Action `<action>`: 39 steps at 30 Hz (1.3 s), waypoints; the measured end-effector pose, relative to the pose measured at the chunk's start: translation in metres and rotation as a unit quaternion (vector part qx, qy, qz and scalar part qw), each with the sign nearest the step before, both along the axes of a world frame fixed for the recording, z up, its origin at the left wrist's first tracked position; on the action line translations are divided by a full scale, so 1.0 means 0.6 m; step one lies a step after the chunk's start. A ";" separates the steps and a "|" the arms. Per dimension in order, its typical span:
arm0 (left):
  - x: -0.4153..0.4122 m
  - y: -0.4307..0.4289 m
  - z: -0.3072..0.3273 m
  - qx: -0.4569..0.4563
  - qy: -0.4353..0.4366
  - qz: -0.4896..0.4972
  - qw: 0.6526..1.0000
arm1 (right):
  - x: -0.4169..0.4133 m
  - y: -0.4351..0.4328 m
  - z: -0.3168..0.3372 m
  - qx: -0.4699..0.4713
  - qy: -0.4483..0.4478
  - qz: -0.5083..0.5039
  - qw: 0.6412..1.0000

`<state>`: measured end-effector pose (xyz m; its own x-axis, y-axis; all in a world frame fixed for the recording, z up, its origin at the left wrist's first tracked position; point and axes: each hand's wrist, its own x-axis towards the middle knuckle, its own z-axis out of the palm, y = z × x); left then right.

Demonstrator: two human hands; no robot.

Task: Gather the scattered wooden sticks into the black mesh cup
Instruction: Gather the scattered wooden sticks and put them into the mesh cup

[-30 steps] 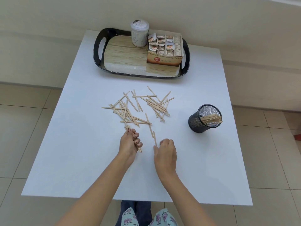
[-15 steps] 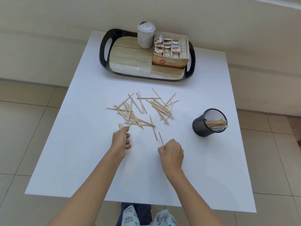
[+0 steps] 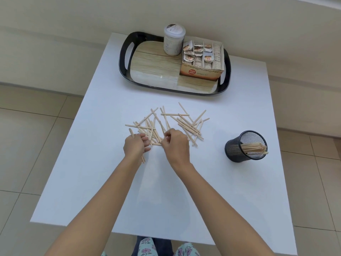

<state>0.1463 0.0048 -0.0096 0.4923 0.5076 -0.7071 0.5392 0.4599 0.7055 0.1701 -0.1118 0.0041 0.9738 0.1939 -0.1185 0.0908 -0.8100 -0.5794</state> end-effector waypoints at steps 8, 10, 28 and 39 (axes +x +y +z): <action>0.014 0.003 -0.011 0.120 0.026 0.037 0.992 | 0.038 0.058 -0.018 -0.092 0.039 0.030 0.995; 0.018 0.005 -0.011 0.121 0.024 0.039 0.992 | 0.040 0.069 -0.022 -0.098 0.037 0.030 0.994; 0.015 0.001 -0.013 0.088 0.001 0.015 0.996 | 0.045 0.099 -0.019 -0.224 0.092 0.064 0.968; 0.011 -0.012 -0.012 0.053 -0.009 0.009 0.999 | 0.050 0.086 -0.006 -0.139 0.150 0.006 0.979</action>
